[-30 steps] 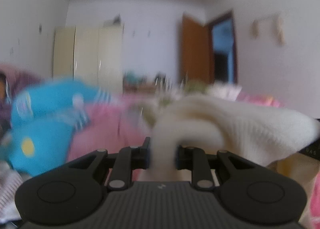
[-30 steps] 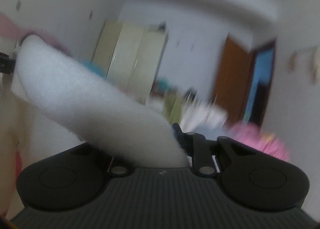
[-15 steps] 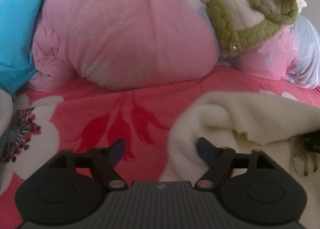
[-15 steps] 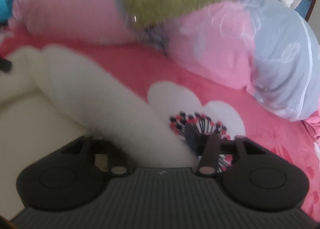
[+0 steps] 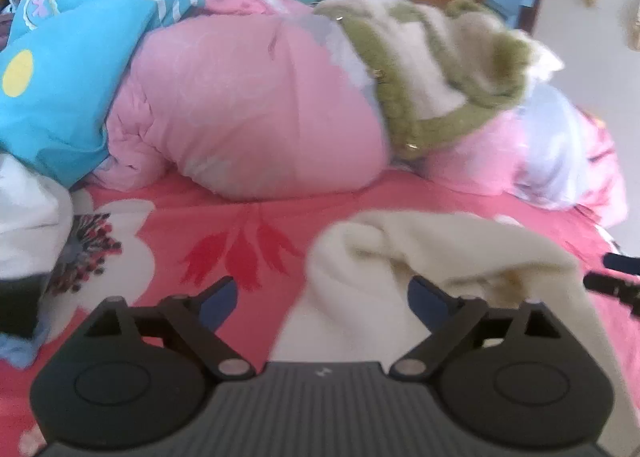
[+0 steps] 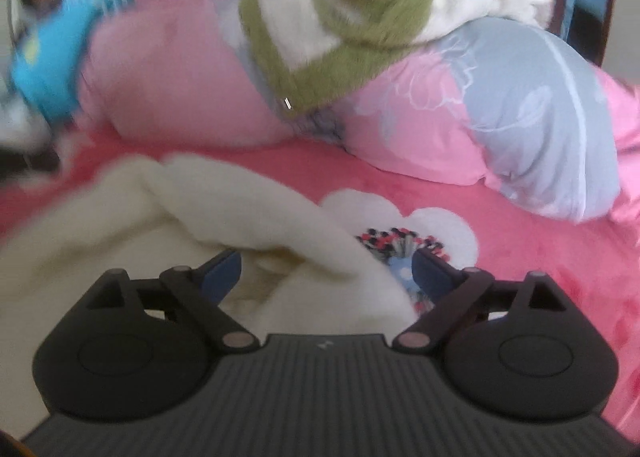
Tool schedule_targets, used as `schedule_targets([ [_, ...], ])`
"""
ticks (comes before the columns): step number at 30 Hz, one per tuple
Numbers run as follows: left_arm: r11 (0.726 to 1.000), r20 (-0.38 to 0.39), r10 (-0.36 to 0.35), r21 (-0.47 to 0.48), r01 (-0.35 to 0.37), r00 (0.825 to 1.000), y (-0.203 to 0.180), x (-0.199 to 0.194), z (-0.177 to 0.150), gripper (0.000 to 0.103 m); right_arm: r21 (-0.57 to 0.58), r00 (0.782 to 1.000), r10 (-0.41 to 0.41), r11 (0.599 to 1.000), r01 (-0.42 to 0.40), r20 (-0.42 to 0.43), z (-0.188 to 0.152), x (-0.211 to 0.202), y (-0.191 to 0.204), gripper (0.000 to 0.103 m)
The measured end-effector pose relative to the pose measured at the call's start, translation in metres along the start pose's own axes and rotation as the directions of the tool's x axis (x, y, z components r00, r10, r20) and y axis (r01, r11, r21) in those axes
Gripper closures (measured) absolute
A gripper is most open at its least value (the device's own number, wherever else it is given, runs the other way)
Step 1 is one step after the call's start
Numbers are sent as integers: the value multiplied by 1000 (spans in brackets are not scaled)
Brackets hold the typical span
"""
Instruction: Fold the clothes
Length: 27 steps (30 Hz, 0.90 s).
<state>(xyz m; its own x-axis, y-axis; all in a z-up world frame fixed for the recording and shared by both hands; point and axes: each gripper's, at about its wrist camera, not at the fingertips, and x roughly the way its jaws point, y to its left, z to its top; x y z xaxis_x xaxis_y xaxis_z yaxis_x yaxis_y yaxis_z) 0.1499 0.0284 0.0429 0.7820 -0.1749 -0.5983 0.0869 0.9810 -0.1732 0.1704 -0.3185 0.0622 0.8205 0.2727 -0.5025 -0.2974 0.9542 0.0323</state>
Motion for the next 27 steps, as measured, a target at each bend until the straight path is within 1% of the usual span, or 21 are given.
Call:
schedule_targets([
  [1, 1000, -16, -12, 11, 12, 1000, -2, -11, -7, 5, 62, 998, 57, 996, -58, 17, -3, -13, 0, 7],
  [2, 1000, -40, -20, 23, 21, 999, -4, -21, -15, 4, 128, 991, 133, 982, -136, 30, -9, -23, -4, 6],
  [3, 999, -71, -26, 39, 28, 997, -8, -29, -24, 3, 194, 976, 210, 957, -216, 48, -15, -32, -7, 5],
  [5, 997, -130, -24, 67, 33, 991, -16, -40, -42, 3, 290, 933, 352, 888, -356, 69, -33, -38, -10, 4],
  [6, 996, -157, -6, 85, 19, 988, -21, -43, -53, 3, 328, 907, 414, 848, -416, 79, -44, -37, -12, 4],
  [8, 991, -206, 53, 131, -26, 977, -30, -46, -75, 3, 360, 888, 450, 817, -450, 91, -68, -32, -11, 4],
  [10, 981, -247, 119, 180, -75, 962, -37, -45, -97, 4, 383, 897, 433, 817, -431, 84, -92, -23, -13, 4],
  [11, 976, -262, 151, 194, -101, 953, -37, -43, -106, 8, 402, 902, 424, 815, -416, 74, -102, -17, -16, 4],
  [12, 971, -273, 179, 202, -126, 945, -37, -41, -113, 21, 409, 901, 428, 810, -420, 78, -103, -16, -17, 4],
  [13, 966, -280, 208, 210, -152, 937, -35, -39, -118, 32, 414, 898, 432, 805, -426, 84, -104, -16, -18, 4],
  [14, 960, -279, 236, 216, -179, 931, -32, -37, -121, 51, 419, 895, 437, 799, -432, 89, -105, -16, -20, 4],
  [15, 956, -279, 258, 214, -203, 925, -29, -36, -123, 59, 409, 892, 440, 799, -441, 102, -104, -16, -19, 4],
  [16, 959, -283, 261, 188, -213, 923, -25, -38, -124, 63, 408, 893, 438, 800, -440, 106, -105, -17, -19, 4],
  [17, 965, -287, 251, 146, -217, 924, -19, -41, -120, 71, 408, 896, 433, 803, -434, 100, -106, -17, -17, 4],
  [18, 968, -280, 248, 105, -228, 927, -14, -44, -112, 76, 401, 899, 428, 810, -427, 93, -107, -18, -15, 4],
  [20, 966, -254, 255, 34, -255, 933, -4, -50, -94, 90, 382, 903, 420, 823, -420, 89, -107, -21, -9, 4],
  [22, 947, -165, 320, 18, -321, 933, 2, -57, -64, 90, 375, 906, 416, 829, -415, 81, -107, -22, -6, 4],
  [24, 924, -74, 382, 1, -383, 921, 7, -63, -34, 90, 372, 908, 412, 834, -408, 72, -107, -22, -4, 4],
  [27, 889, 72, 455, 19, -457, 888, 4, -57, 15, 90, 367, 912, 405, 841, -397, 60, -108, -21, -1, 4],
])
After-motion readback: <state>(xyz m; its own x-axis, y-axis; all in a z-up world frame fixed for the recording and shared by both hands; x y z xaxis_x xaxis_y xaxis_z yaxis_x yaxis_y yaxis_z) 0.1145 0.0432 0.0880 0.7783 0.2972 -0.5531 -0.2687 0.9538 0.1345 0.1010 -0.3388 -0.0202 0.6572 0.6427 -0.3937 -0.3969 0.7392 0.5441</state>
